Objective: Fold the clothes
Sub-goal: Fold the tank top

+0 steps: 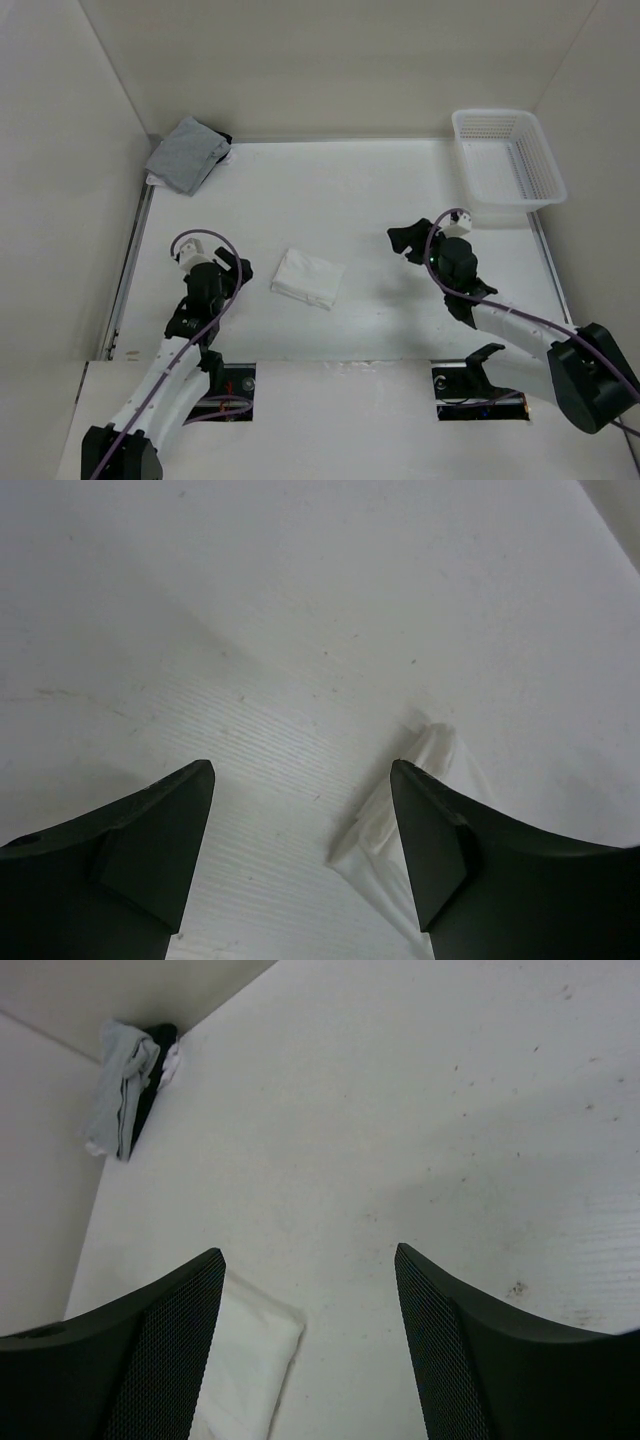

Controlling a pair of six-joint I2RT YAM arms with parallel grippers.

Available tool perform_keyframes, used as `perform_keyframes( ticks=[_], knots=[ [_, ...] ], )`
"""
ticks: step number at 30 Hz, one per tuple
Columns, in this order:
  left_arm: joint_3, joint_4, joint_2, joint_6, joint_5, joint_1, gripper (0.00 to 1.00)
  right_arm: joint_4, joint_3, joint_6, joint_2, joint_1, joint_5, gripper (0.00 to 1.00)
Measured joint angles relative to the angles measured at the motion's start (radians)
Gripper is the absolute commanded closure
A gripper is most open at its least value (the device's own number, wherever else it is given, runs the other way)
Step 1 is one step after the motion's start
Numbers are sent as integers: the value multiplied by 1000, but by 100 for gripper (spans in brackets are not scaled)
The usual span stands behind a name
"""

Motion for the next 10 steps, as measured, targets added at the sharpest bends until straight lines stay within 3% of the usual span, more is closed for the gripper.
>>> perform_keyframes(
  ticks=[10],
  knots=[
    [0,-19,31,7,45,10,30,10,-5,22,23,-30,-8,26]
  ],
)
